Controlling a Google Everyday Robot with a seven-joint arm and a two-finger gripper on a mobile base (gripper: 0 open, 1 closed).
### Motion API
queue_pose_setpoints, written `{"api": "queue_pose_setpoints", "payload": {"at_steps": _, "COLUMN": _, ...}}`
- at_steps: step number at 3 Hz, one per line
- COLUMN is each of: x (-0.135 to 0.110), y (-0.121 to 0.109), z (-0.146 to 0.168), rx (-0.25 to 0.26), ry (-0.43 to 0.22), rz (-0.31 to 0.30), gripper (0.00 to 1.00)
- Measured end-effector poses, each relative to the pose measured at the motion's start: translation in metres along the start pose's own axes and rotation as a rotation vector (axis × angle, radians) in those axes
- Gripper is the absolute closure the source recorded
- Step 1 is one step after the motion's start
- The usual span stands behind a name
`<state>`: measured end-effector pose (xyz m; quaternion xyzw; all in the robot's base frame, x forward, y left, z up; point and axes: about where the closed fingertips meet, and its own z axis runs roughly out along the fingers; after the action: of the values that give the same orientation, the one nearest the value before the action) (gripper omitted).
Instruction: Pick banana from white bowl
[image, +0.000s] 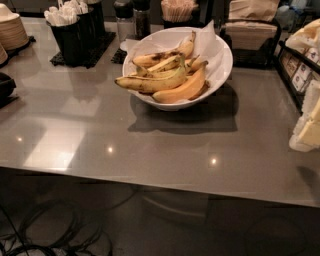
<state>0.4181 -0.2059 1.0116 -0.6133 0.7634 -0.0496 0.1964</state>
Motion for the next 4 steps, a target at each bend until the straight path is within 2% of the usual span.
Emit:
{"api": "queue_pose_setpoints", "payload": {"at_steps": 1, "x": -0.050, "y": -0.003, "z": -0.003, "rx": -0.014, "ry": -0.113, "rz": -0.097, "gripper": 0.00}}
{"api": "queue_pose_setpoints", "payload": {"at_steps": 2, "x": -0.112, "y": -0.012, "z": 0.011, "rx": -0.055, "ry": -0.218, "rz": -0.185, "gripper": 0.00}}
{"api": "queue_pose_setpoints", "payload": {"at_steps": 4, "x": -0.119, "y": -0.017, "z": 0.019, "rx": -0.049, "ry": -0.247, "rz": -0.187, "gripper": 0.00}}
